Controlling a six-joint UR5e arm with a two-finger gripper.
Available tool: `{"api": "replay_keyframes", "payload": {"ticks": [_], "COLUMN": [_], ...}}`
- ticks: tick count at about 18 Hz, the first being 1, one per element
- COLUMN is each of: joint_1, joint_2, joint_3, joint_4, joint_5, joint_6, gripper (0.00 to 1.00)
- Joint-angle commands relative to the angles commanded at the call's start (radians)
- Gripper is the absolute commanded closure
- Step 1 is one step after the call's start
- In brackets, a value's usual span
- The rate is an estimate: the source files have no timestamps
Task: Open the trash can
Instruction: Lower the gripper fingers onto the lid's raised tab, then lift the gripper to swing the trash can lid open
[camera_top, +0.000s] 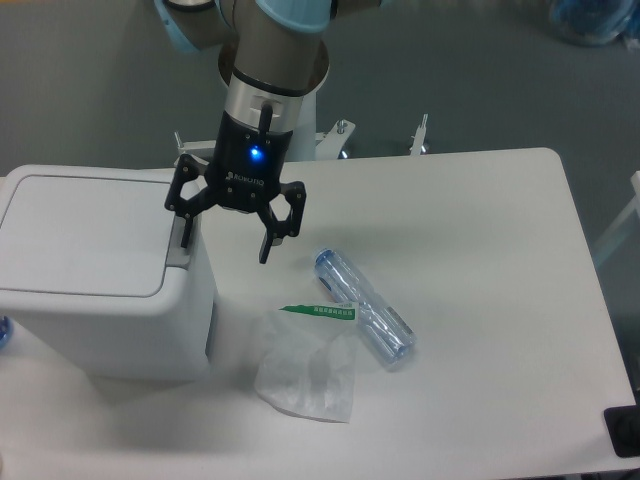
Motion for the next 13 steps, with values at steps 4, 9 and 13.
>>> {"api": "replay_keyframes", "payload": {"ticks": [4, 9, 13], "joint_1": [0.000, 0.000, 0.000], "joint_2": [-0.003, -0.008, -0.009], "joint_3": [0.002, 0.002, 0.002], "joint_4": [0.000, 0.002, 0.002], "joint_5": [0.002, 0.005, 0.005], "joint_6": [0.000, 0.000, 0.000], "gripper": [0.00, 0.00, 0.00]}}
